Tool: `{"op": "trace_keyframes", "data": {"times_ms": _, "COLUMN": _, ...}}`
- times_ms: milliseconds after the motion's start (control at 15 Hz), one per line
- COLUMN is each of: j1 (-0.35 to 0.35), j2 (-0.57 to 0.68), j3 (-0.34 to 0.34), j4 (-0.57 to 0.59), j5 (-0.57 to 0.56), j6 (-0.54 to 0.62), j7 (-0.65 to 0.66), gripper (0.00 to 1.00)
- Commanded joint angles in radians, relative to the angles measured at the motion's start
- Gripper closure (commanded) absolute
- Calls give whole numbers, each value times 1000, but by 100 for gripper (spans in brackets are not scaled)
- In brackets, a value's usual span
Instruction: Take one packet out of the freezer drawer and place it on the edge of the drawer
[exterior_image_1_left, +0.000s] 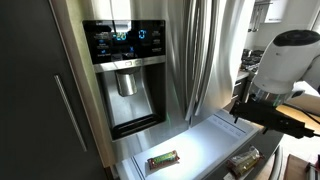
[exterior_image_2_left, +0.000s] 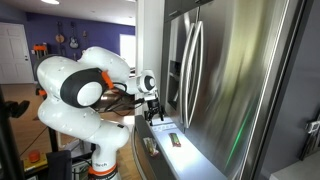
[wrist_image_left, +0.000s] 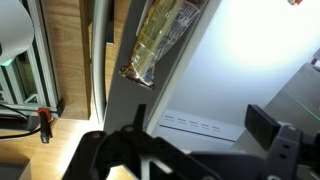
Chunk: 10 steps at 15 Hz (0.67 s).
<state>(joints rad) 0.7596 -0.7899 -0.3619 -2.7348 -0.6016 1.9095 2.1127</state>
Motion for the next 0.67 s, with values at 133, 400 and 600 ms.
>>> {"op": "trace_keyframes", "data": {"times_ms": 133, "j1": -187, "j2": 16, "j3": 139, "j4": -15, "j5": 122, "j6": 80, "j7": -139, "gripper": 0}}
{"op": "trace_keyframes", "data": {"times_ms": 400, "j1": -182, "j2": 15, "j3": 139, "j4": -17, "j5": 122, "j6": 80, "j7": -139, "gripper": 0}}
{"op": "trace_keyframes", "data": {"times_ms": 600, "j1": -198, "j2": 20, "j3": 161, "j4": -2, "j5": 150, "j6": 57, "j7": -193, "gripper": 0}}
